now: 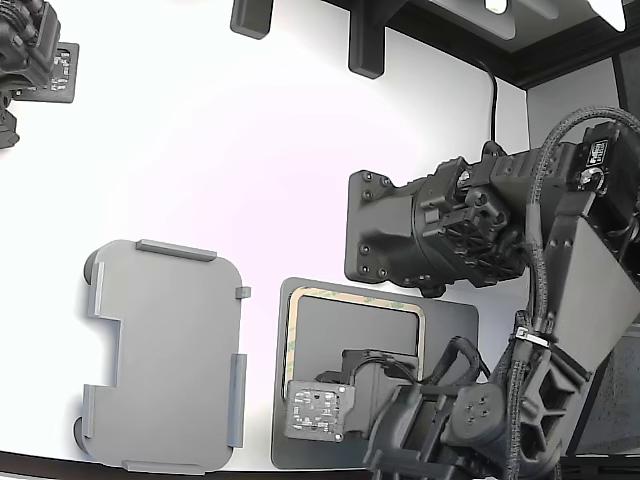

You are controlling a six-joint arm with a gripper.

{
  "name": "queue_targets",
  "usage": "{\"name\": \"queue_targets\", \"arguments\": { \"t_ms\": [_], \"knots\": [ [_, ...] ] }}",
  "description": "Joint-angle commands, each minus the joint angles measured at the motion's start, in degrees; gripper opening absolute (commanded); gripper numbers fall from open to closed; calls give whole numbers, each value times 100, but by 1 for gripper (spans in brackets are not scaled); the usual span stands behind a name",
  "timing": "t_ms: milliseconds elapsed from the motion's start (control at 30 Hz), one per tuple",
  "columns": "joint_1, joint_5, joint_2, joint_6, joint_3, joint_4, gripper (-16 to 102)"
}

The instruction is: Move top rectangular frame to the holder.

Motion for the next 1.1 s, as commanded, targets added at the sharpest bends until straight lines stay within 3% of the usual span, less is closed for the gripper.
{"name": "queue_targets", "arguments": {
  "t_ms": [0,200,333,533,733,867,1000,1067],
  "knots": [
    [-114,44,316,44,-519,369,100],
    [-53,-9,334,-44,-1178,932,100],
    [-475,-1011,580,-905,-1125,1020,100],
    [-448,-782,1371,-1811,-703,1037,100],
    [475,325,1345,-2848,-817,1151,100],
    [571,114,1055,-3524,-1116,1336,100],
    [1213,-79,1222,-5854,-1055,1046,100],
    [1538,229,1222,-6240,-1248,1178,100]
  ]
}}
